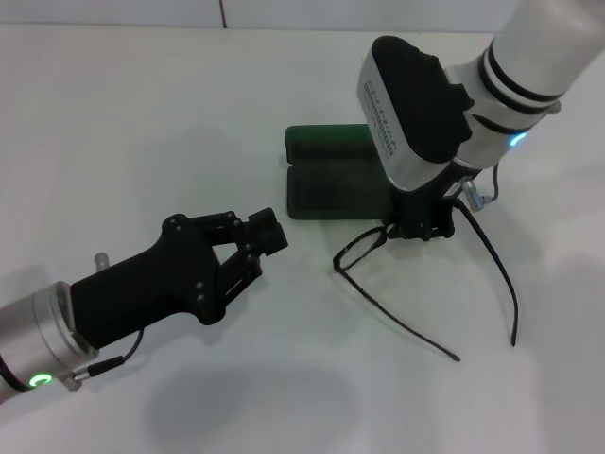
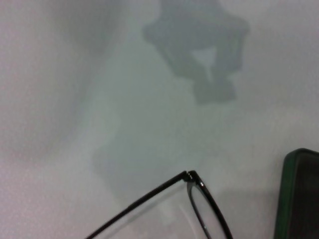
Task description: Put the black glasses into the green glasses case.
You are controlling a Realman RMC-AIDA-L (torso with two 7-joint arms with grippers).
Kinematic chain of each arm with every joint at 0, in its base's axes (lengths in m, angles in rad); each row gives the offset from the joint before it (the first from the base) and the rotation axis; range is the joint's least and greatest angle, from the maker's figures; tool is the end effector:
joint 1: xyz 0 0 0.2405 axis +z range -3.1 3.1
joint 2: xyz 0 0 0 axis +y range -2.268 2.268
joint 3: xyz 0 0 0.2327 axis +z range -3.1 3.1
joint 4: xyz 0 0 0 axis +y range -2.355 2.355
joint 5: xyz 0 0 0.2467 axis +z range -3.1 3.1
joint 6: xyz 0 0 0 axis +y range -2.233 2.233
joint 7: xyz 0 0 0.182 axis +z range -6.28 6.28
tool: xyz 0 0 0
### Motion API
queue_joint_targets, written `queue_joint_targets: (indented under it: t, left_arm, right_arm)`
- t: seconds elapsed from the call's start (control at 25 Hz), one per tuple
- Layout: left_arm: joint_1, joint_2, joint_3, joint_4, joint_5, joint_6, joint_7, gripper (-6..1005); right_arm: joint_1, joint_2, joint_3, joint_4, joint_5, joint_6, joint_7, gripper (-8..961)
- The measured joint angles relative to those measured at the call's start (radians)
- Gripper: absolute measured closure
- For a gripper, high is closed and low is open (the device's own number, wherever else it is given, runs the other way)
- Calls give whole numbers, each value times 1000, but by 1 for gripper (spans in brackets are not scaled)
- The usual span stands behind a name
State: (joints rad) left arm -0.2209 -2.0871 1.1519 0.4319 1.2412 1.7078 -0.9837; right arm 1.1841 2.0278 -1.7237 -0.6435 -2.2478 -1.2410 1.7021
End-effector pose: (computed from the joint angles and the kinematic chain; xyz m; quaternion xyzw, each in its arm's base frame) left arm -0.2568 0.2653 -0.0457 -0.8553 -0.1890 -0.4545 0.1621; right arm 0.0889 0.4186 -0.1309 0.9524 0.1912 0.2376 0.0037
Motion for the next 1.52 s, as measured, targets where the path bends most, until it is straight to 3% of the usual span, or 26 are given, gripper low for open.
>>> queue_joint_targets:
  t: [0.12, 0.4, 0.52, 0.56, 0.64, 0.88, 1.04, 1.16, 1.2, 1.24, 1.28, 1.52]
  left_arm:
    - [-1, 0, 0, -3, -1, 0, 0, 866]
    - [0, -2, 0, -7, -7, -1, 9, 871]
    - [8, -2, 0, -12, -27, 7, 11, 873]
    - [8, -1, 0, -16, -33, 11, 14, 874]
    - [3, 0, 0, -26, -39, 18, 20, 875]
    - [-28, -1, 0, -31, -49, 99, 28, 879]
    - [-58, -3, 6, -33, -55, 157, 35, 882]
    - [-131, -5, 12, -60, -48, 224, 47, 896]
    - [-131, -5, 12, -60, -48, 224, 47, 909]
    - [-193, -6, 12, -98, -46, 256, 49, 923]
    - [-207, -6, 12, -108, -46, 261, 49, 936]
    - [-296, -13, 59, -151, -53, 269, 50, 961]
  right_arm:
    - [-31, 0, 1, -40, 7, -11, -1, 766]
    - [-102, 0, 47, -117, 25, -69, -1, 878]
    - [-220, -3, 198, -296, 84, -200, -14, 881]
    - [-220, -3, 198, -296, 84, -200, -14, 882]
    - [-284, -7, 341, -367, 133, -306, -14, 885]
    - [-431, -13, 573, -401, 252, -418, -42, 892]
    - [-553, -9, 646, -351, 425, -437, -124, 897]
    - [-607, -11, 650, -244, 583, -432, -225, 897]
    - [-607, -11, 650, -244, 583, -432, -225, 897]
    - [-618, -12, 651, -200, 637, -436, -265, 897]
    - [-629, -11, 651, -119, 709, -443, -334, 897]
    - [-616, -7, 648, 6, 782, -450, -414, 898]
